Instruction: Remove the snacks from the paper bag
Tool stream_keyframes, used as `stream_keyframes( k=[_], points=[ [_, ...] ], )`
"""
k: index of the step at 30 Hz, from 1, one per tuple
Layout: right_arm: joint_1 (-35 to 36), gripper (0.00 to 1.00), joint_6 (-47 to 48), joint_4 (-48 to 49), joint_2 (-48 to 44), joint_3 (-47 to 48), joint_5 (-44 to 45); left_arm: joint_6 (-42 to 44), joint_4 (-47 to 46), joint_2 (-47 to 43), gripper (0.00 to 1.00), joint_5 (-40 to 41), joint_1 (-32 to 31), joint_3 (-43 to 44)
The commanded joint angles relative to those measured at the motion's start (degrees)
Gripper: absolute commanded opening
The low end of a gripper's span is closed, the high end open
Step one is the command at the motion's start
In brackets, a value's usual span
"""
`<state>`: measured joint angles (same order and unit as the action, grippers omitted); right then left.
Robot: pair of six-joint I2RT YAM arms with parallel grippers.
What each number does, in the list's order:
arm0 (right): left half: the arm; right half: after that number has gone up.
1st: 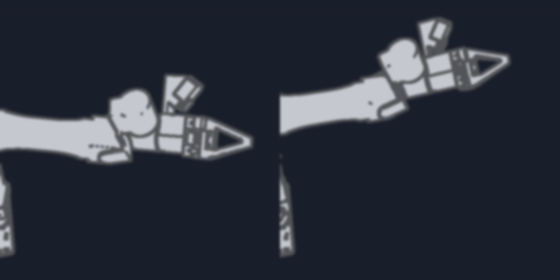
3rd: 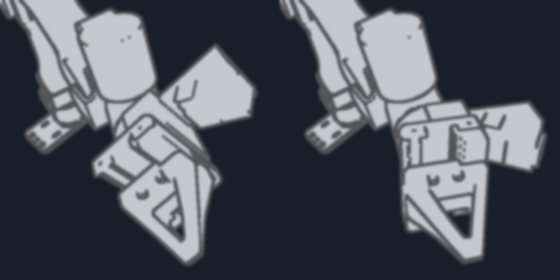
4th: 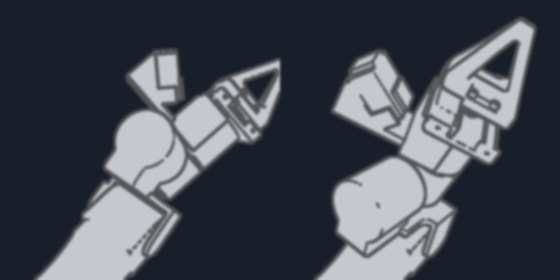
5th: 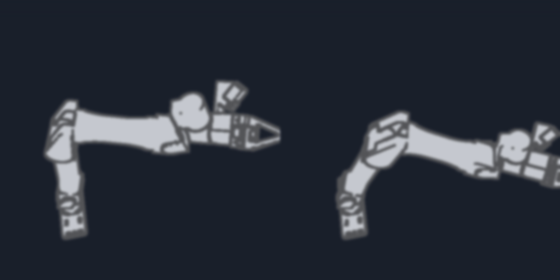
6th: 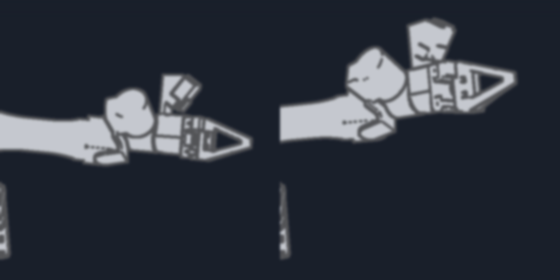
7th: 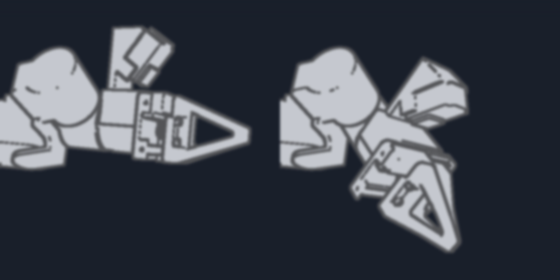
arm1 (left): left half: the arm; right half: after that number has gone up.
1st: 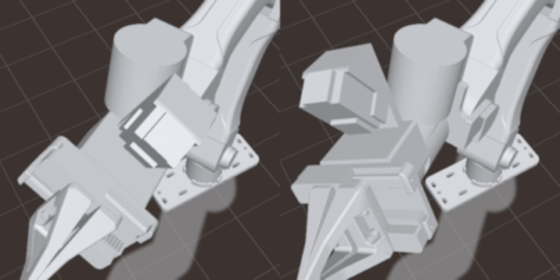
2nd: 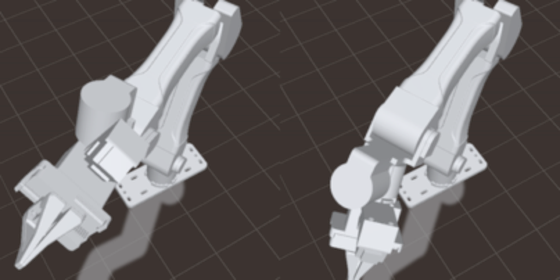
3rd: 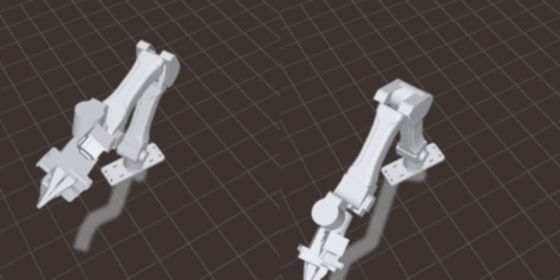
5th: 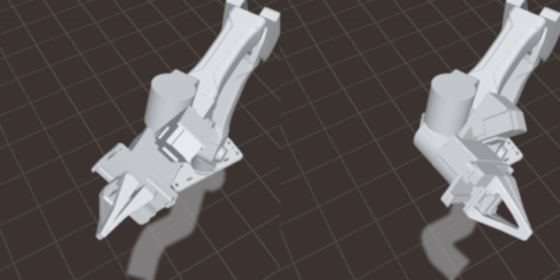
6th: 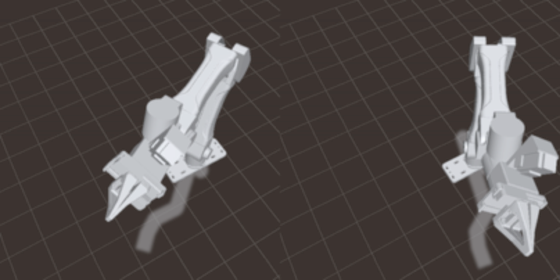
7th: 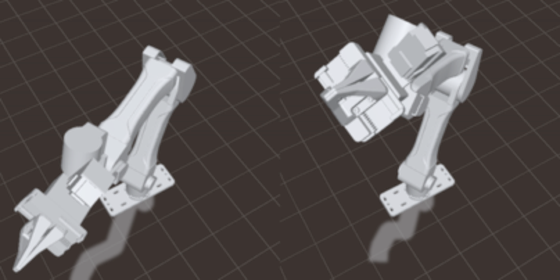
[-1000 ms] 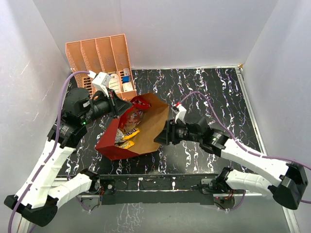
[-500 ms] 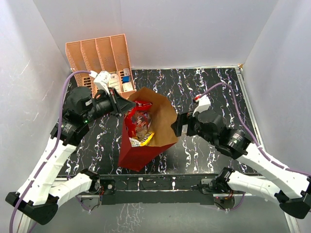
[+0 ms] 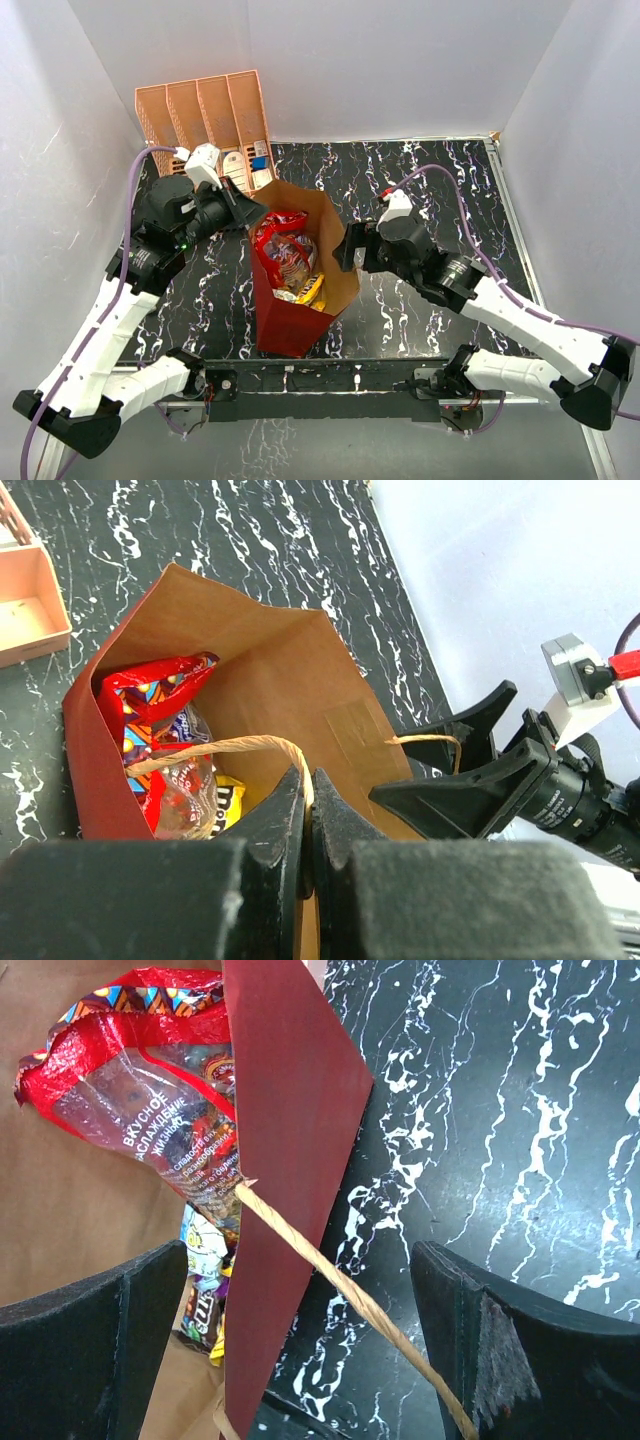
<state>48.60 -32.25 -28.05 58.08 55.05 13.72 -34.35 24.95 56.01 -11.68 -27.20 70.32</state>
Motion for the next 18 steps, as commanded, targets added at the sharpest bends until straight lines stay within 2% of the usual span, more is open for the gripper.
stream_keyframes(
  k=[1,6,10,12,18],
  points=[
    [-0.1,0.98,-10.2,1.4,-0.1,4.3,3.4,-0.7,-1.6,-0.4,0.0,3.2,-0.1,2.6],
    [-0.1,0.98,-19.3,2.6,-0.9,6.6,1.8,-0.2,-1.6,0.6,0.0,2.9,-0.1,3.0],
    [-0.1,0.98,-24.8,2.3,-1.3,6.3,8.7,1.2,-1.1,0.7,0.0,2.6,-0.1,4.2],
    [-0.2,0.98,-24.2,3.7,-0.9,7.3,8.3,2.3,-0.4,0.9,0.0,3.0,-0.1,5.3],
    [-0.2,0.98,-15.0,4.7,2.3,8.9,-1.0,2.5,-1.9,0.5,0.0,1.2,-0.1,5.4]
  ],
)
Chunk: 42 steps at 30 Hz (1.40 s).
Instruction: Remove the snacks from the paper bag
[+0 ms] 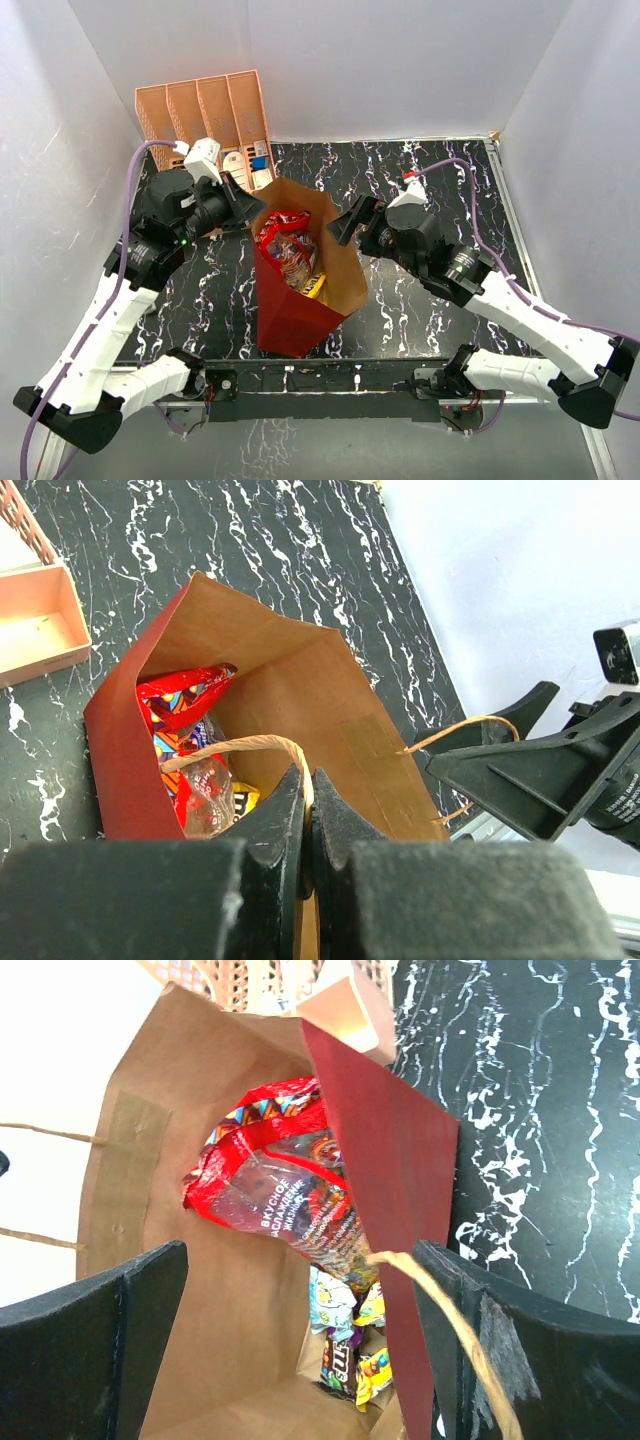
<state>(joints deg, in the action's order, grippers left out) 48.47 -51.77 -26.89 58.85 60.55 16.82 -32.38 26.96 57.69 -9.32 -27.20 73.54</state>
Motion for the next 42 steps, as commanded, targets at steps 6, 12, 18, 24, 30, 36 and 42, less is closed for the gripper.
stream_keyframes(
  k=[6,12,18,24,30,36,42],
  points=[
    [0.0,0.98,14.9,-1.0,2.7,4.5,-9.7,1.2,-3.2,-1.0,0.0,-1.2,-0.1,2.1],
    [0.0,0.98,19.2,-14.2,5.4,11.4,2.0,1.9,-1.8,-1.2,0.0,-0.4,-0.1,3.0],
    [-0.1,0.98,21.4,-16.8,4.1,13.4,3.5,1.4,-1.4,-0.9,0.0,0.0,-0.1,2.9],
    [0.0,0.98,29.1,-19.0,6.3,18.2,15.3,1.3,-0.6,-0.7,0.0,0.9,-0.1,3.0],
    [0.0,0.98,36.3,-11.4,7.6,22.8,13.9,4.2,3.7,0.8,0.0,8.0,-0.1,7.6],
    [0.0,0.98,36.2,-3.5,9.0,21.4,-0.4,12.8,8.0,3.8,0.0,15.7,-0.1,14.3],
    [0.0,0.98,33.2,-0.5,8.9,19.6,-5.9,21.9,6.8,3.1,0.0,20.7,-0.1,16.0]
  ],
)
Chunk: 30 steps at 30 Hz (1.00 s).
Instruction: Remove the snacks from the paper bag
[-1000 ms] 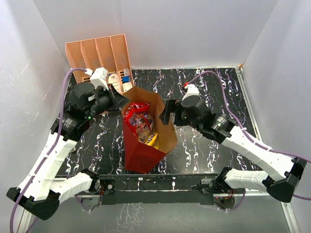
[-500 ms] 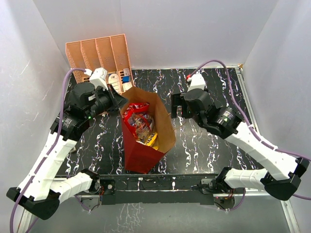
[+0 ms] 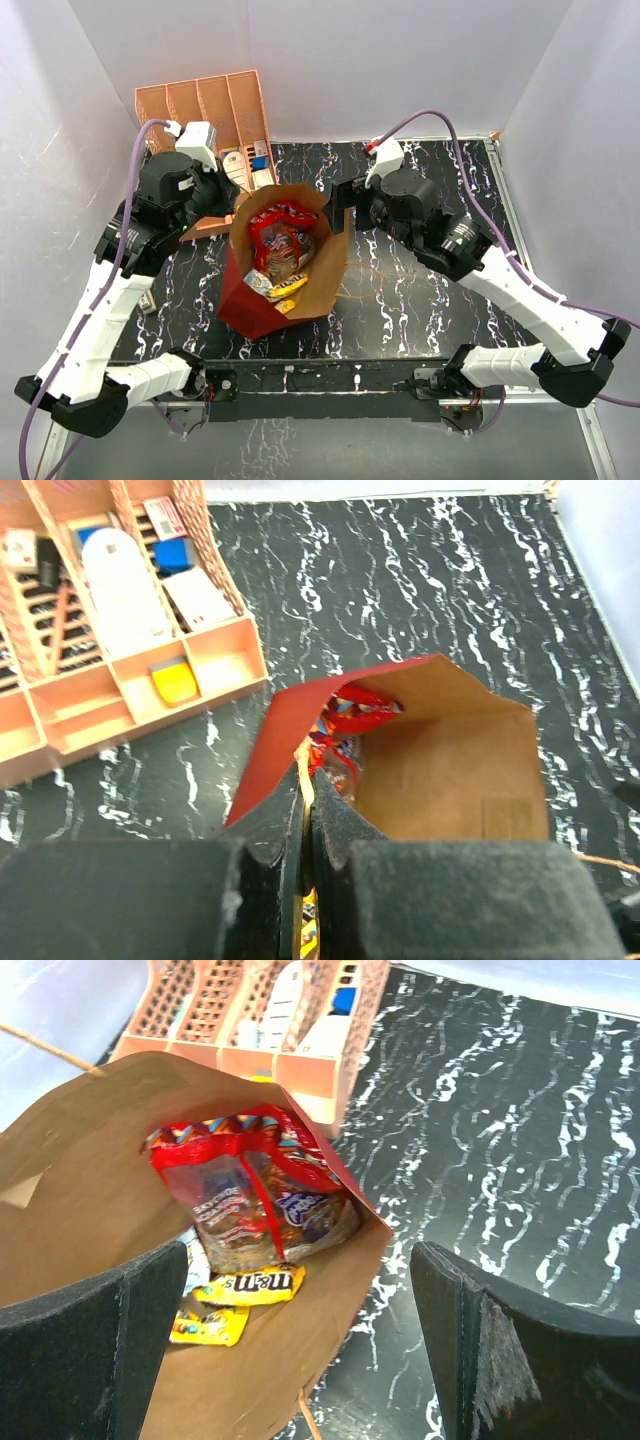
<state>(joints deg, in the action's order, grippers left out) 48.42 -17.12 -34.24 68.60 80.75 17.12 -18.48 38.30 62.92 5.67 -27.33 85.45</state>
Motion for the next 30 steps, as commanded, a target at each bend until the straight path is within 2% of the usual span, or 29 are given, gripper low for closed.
stream_keyframes(
  k=[1,6,9,12,15,18,21,24,30],
  points=[
    [0.0,0.98,-1.7,7.5,-1.3,-1.3,-7.3,9.1,-5.2,-2.7,0.0,4.9,0.0,3.7],
    [0.0,0.98,-0.6,11.4,-2.8,-4.8,-16.8,10.6,-8.7,-4.6,0.0,-11.7,0.0,0.2],
    [0.0,0.98,1.7,15.0,-3.6,-7.5,-25.7,7.9,-11.9,-6.0,0.0,-20.2,0.0,-2.7],
    [0.2,0.98,1.8,18.5,-3.5,-10.1,-29.6,4.2,-16.7,-7.0,0.0,-25.9,0.0,-6.0],
    [1.2,0.98,0.6,19.3,-1.5,-11.0,-28.4,-0.3,-20.7,-6.7,0.0,-29.9,0.0,-8.7],
    [3.7,0.98,-1.0,21.7,0.6,-13.1,-21.5,-4.2,-23.6,-6.8,0.0,-32.6,0.0,-11.2],
    [5.2,0.98,-7.4,29.6,1.4,-18.9,-13.7,-5.9,-24.9,-7.1,0.0,-33.4,0.0,-12.5],
    [5.7,0.98,-12.2,38.3,3.5,-23.3,-12.9,-6.5,-24.7,-7.1,0.0,-34.0,0.0,-12.2],
    [7.1,0.98,-11.3,47.8,10.5,-23.5,-5.5,-8.1,-25.3,-7.1,0.0,-35.9,0.0,-11.2]
  ],
)
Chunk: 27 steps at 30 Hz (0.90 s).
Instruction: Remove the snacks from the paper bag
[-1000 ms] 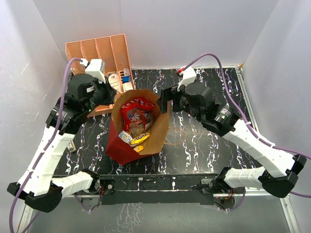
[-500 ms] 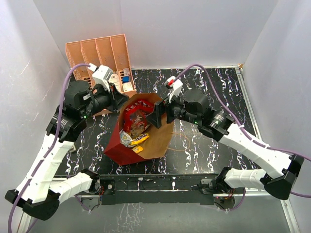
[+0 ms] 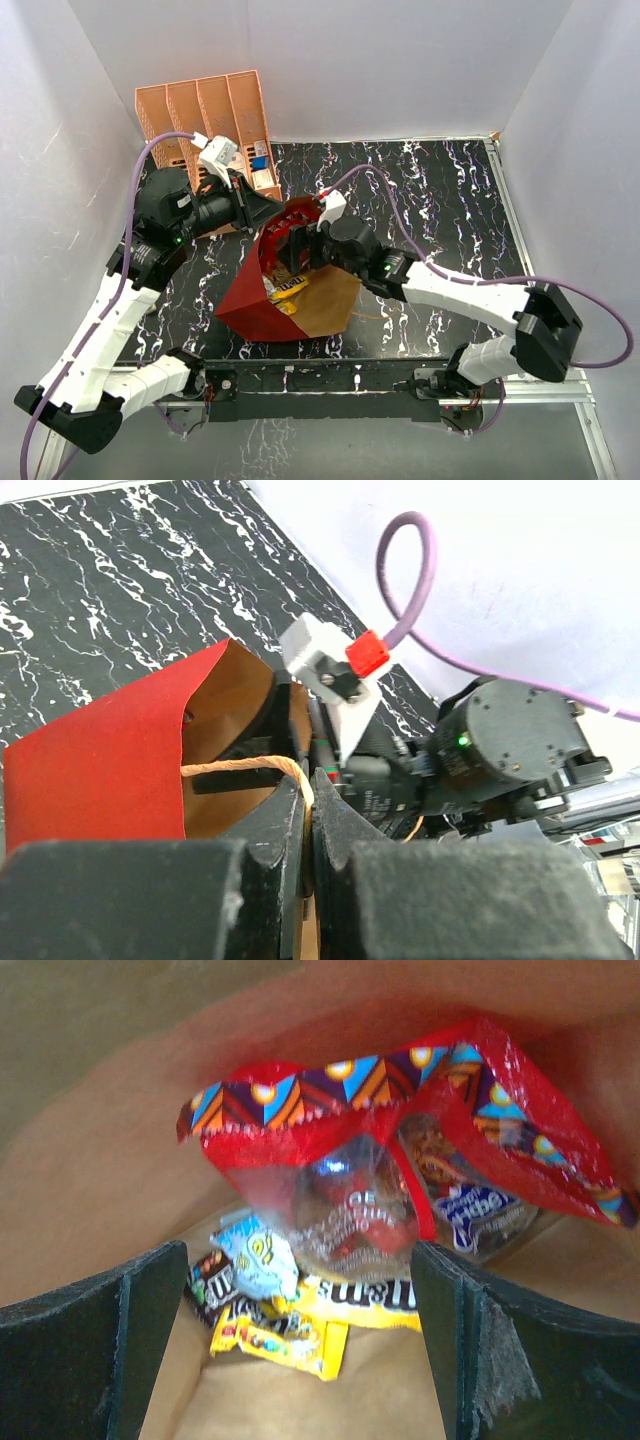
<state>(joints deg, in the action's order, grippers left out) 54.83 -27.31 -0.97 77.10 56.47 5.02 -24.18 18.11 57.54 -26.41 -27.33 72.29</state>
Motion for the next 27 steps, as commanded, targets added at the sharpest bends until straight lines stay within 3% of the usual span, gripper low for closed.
stream_keyframes(
  k=[1,8,11,17,23,25,27],
  points=[
    [0.8,0.98,-0.9,15.4,3.1,1.1,7.8,-2.5,-5.2,-1.9,0.0,-4.0,0.0,1.9],
    [0.8,0.98,1.7,21.3,10.2,3.0,9.8,-2.0,-3.4,-2.2,0.0,-2.8,0.0,2.5],
    [0.8,0.98,-0.2,20.2,12.9,5.2,10.2,-1.7,0.1,-1.8,0.0,2.1,0.0,4.3],
    [0.8,0.68,-1.2,23.8,15.9,6.6,9.4,-0.9,9.3,-1.9,0.0,20.1,0.0,7.5],
    [0.8,0.18,-1.4,23.4,19.4,10.9,9.6,0.8,14.2,0.0,0.0,24.8,0.0,10.8],
    [0.8,0.09,-1.4,23.9,20.0,11.8,9.0,2.6,14.3,-0.3,0.0,26.9,0.0,11.5],
    [0.8,0.07,-1.6,24.2,20.5,12.7,8.4,5.9,15.1,-0.2,0.0,30.5,0.0,13.2]
  ],
)
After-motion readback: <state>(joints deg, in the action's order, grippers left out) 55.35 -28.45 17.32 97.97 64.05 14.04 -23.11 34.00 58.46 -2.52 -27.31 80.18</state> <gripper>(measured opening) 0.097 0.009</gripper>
